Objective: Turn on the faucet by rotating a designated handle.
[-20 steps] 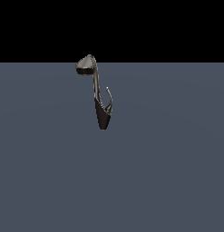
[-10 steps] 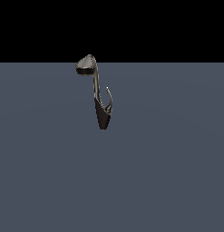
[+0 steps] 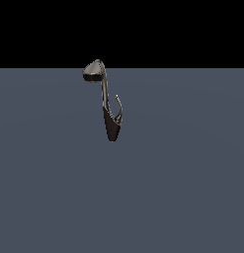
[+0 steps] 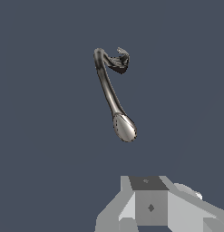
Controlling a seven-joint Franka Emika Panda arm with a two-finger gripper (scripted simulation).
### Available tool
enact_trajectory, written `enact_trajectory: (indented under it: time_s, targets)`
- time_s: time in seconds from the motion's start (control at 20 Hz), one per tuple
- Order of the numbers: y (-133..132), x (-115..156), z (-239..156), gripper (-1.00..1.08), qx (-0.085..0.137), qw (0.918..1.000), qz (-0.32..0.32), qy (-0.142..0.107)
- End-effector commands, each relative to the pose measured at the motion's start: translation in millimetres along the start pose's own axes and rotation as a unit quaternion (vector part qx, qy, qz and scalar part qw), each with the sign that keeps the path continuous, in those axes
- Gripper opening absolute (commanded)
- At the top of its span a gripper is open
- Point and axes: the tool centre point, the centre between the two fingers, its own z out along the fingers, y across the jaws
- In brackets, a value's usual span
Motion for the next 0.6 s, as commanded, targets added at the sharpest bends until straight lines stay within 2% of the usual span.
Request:
enact_trajectory:
  time_s: [0.0, 0.3, 0.55]
  targets:
    - [-6.5, 18.2, 8.7, -1.0, 0.016, 0.9993, 0.033, -0.011]
    - [-18.5, 62.2, 33.4, -1.0, 0.05, 0.9915, 0.114, -0.039]
    - [-25.0, 99.0, 58.3, -1.0, 0.076, 0.9782, 0.183, -0.063]
